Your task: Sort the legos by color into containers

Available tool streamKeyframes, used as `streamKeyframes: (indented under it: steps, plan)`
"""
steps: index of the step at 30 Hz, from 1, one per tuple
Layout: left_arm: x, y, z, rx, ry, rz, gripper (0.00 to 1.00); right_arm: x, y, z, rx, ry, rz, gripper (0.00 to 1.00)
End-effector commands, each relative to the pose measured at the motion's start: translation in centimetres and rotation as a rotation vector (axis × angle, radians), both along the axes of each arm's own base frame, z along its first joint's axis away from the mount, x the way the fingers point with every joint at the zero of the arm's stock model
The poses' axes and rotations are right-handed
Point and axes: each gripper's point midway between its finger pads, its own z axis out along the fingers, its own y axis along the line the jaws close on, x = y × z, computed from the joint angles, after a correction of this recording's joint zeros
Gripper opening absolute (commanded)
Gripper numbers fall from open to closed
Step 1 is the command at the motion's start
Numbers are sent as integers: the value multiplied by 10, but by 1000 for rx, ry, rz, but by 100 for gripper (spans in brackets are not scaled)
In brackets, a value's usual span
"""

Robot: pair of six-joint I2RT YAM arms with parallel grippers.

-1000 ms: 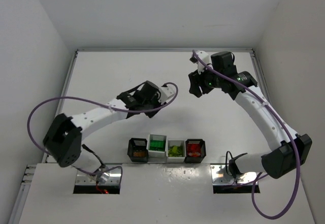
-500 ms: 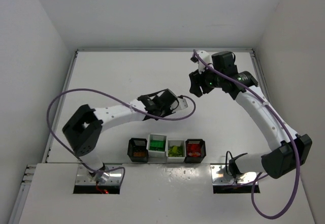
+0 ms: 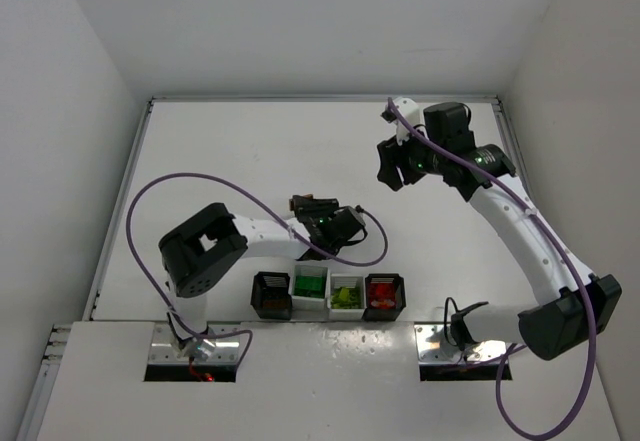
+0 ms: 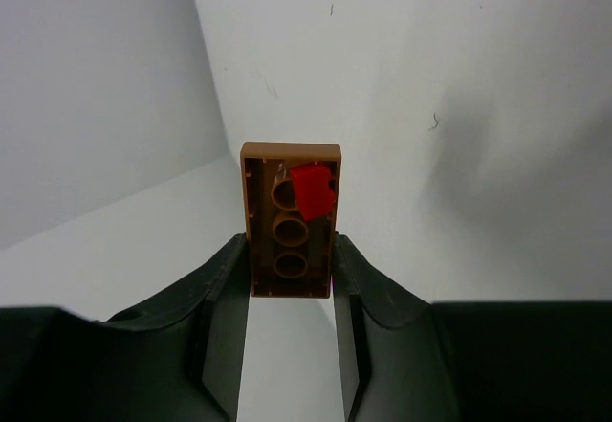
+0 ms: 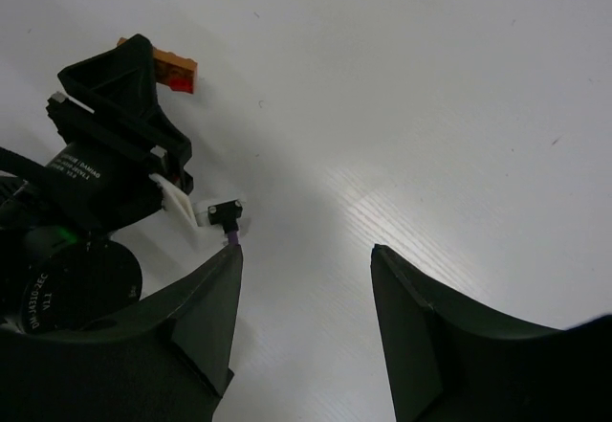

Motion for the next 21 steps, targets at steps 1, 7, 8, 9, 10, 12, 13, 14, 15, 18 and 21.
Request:
streamKeyframes:
  steps: [1,7,8,9,10,12,13,14,15,18,21]
  plan:
    - [1,1,30,20,-132,11,24,2,-2,9,26,-30,-19,57]
    - [-5,-5,24,75,-133,-25,24,1,0,10,31,-28,-12,57]
    - [-7,-9,30,72,-160,-26,24,1,0,10,31,-28,-12,57]
    - [-7,-8,27,81,-164,-34,24,1,0,10,31,-28,-12,57]
    - [-10,-11,23,124,-155,-63,24,1,0,10,31,-28,-12,57]
    - [-9,-10,18,148,-160,-57,24,3,1,10,31,-26,-12,57]
    - [-9,-9,9,179,-142,-61,26,3,1,10,31,-27,-12,57]
    - [-7,-13,18,158,-162,-41,26,3,1,10,31,-27,-12,57]
    - [-7,-17,12,139,-134,-69,26,3,1,10,31,-27,-12,57]
    - [0,-17,13,171,-145,-47,27,3,1,10,31,-27,-12,57]
    - [1,-6,9,249,-145,-23,27,2,2,10,36,-24,-5,57]
